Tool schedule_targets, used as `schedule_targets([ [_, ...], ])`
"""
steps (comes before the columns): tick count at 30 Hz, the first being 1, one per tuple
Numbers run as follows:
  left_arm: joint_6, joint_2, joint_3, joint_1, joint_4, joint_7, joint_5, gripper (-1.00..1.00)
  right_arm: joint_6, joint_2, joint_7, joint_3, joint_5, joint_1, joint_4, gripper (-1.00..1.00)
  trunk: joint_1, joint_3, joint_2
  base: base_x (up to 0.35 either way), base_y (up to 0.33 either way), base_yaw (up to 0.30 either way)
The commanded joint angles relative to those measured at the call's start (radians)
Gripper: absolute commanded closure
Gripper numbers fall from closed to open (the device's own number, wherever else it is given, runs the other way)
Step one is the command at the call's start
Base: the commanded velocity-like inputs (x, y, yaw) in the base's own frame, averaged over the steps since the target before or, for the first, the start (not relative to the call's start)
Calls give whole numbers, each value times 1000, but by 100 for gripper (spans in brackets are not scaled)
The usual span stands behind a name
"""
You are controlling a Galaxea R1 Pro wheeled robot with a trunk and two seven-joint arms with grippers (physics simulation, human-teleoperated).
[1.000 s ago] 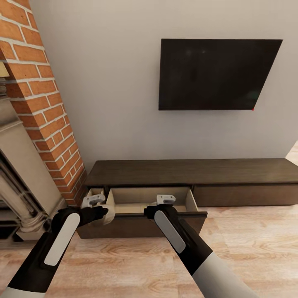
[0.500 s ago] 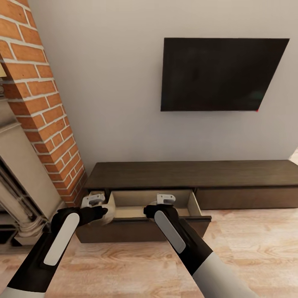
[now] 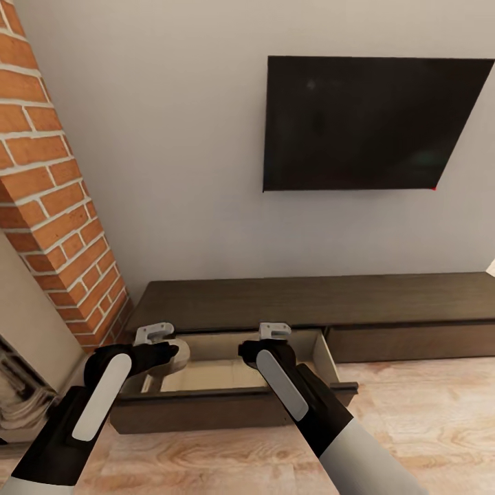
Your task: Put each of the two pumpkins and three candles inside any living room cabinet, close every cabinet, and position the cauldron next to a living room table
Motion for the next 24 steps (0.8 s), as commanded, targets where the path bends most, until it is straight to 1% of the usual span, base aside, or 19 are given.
schedule_targets([
  [1,1,1,-1,-1,-1,10,10,100,0,0,-11,2,-9,-1,-1,100,0,-1,0,234,-33,-4],
  [4,1,2,-1,-1,-1,10,14,100,0,0,-10,2,-9,-1,-1,100,0,-1,0,142,-11,-1],
  [22,1,2,-2,-1,1,10,15,100,-1,0,-10,3,-9,-1,-1,100,0,-1,0,71,-1,0],
  [24,1,2,-1,-1,2,10,15,100,-2,0,-11,10,-8,-1,-1,100,0,-1,0,12,0,0],
])
